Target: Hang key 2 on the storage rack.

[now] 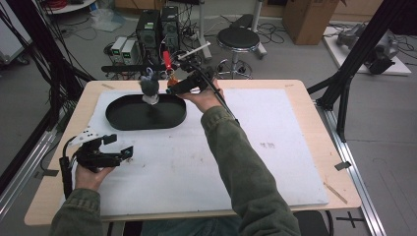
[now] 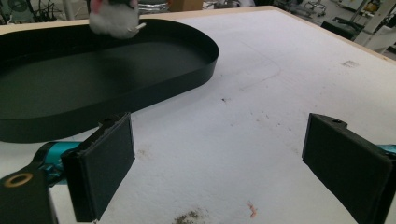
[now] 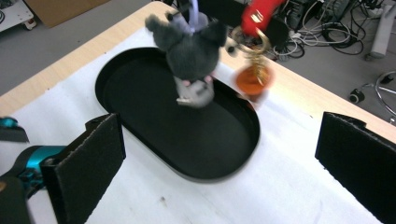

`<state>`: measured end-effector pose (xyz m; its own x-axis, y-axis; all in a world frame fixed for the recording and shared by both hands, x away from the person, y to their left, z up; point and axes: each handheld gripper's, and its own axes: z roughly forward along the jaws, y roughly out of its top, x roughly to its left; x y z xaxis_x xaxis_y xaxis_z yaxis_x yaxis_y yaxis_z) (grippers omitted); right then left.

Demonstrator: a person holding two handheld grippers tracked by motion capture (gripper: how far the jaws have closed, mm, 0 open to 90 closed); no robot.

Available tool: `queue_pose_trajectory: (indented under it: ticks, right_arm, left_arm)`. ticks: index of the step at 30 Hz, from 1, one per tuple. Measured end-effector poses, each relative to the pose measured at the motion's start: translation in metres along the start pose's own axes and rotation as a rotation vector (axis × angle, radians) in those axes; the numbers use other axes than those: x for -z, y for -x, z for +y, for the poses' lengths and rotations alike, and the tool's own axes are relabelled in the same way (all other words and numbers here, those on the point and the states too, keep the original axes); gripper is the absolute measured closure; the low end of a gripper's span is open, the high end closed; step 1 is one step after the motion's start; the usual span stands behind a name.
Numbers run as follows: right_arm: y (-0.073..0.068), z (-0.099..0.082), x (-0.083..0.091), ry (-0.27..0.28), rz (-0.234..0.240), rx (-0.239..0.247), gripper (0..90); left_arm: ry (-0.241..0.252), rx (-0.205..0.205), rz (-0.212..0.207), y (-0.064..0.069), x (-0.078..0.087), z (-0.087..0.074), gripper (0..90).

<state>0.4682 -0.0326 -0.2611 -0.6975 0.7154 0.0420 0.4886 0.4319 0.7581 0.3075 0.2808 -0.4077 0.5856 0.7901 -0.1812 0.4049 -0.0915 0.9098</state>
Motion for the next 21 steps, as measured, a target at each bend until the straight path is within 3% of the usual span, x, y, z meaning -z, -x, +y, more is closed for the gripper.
queue_pose_trajectory:
  ticks: [7,10,21]
  right_arm:
    - [0.021,-0.021,0.021,0.030,-0.004,-0.018,0.8]
    - [0.028,-0.028,0.032,0.077,-0.007,-0.011,0.8]
    - [0.045,-0.053,0.057,0.136,-0.009,-0.009,0.8]
  left_arm:
    - [-0.002,-0.004,0.004,0.000,0.000,0.000,9.5]
    - [-0.006,-0.005,0.004,0.000,0.000,0.000,9.5]
    - [-0.011,-0.003,0.005,0.001,-0.001,0.000,9.5]
